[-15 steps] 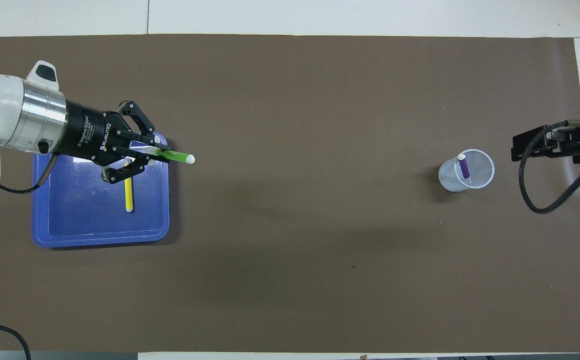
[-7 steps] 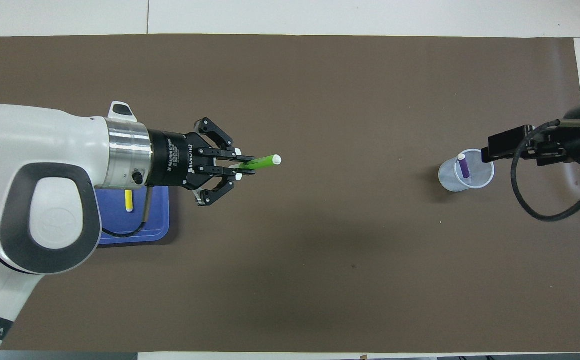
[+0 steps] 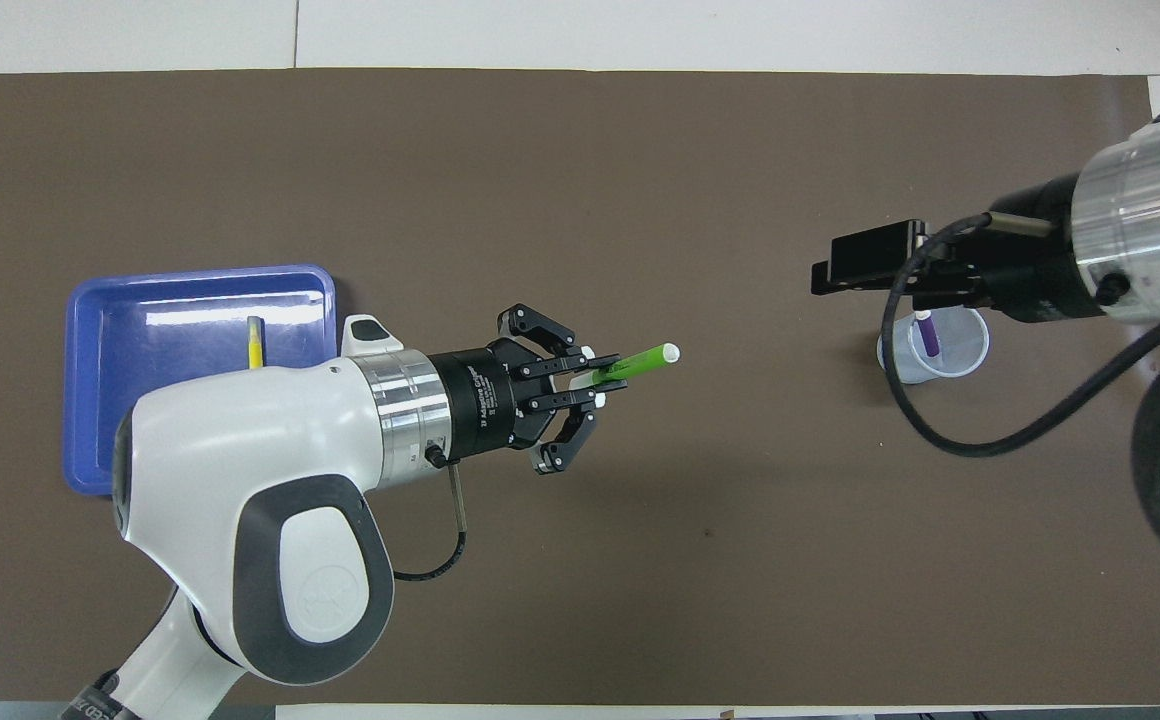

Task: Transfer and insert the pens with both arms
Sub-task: 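Lift the green pen with the left gripper toward the right gripper, then grasp the green pen with the right gripper, open the left gripper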

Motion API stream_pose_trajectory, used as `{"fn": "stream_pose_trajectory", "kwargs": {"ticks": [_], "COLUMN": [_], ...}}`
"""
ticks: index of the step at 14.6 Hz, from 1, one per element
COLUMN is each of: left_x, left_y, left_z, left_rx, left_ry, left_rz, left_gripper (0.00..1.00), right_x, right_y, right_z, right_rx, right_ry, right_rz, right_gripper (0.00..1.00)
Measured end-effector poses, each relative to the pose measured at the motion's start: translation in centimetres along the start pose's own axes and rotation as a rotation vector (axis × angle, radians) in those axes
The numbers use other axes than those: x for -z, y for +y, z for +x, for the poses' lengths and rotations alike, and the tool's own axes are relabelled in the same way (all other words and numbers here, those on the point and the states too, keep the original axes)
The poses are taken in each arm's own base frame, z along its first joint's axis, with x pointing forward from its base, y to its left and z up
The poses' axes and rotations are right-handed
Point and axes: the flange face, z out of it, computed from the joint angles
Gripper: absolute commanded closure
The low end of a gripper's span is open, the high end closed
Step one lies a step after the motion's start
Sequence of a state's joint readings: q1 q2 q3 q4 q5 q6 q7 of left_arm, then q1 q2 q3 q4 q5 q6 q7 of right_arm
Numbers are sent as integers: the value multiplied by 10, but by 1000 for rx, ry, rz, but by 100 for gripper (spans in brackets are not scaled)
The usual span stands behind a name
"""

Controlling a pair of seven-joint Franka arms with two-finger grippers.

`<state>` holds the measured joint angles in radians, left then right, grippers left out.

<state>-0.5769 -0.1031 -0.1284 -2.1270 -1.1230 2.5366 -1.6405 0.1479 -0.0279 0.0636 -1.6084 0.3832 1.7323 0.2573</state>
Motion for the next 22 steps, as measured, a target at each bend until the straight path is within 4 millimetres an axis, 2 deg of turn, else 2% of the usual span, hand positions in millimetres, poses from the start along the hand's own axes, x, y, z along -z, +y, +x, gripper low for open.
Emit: {"fn": "stream_pose_trajectory", "kwargs": {"ticks": [3,10,16,18,19,20,22], "left_x": [1,8,9,11,11,11,12], "left_y": [-3,3,5,7,7,7,7], "left_z": [0,2,2,3,3,3,3], "left_rx": [21,65,84,92,93,94,97], "left_ry": [-5,-32,-43,-49,-49,-50,-51], "left_rz": [-7,-52,-68,-81,-86,-88,-91], "left_gripper": [100,100,100,100,100,100,100], "right_x": [-21,-66,-79,-79,-79,-79,-79], "right_y": [-30,-58,-81,-83,-82,-82,-82], "right_z": [-7,-8,-21,-22,-22,-22,-22], "right_rx": [28,34,77,79,79,79,79], "right_ry": [14,7,-17,-18,-18,-18,-18], "right_rz": [24,102,104,105,105,105,105], "right_gripper": [0,1,11,21,30,51,85]}}
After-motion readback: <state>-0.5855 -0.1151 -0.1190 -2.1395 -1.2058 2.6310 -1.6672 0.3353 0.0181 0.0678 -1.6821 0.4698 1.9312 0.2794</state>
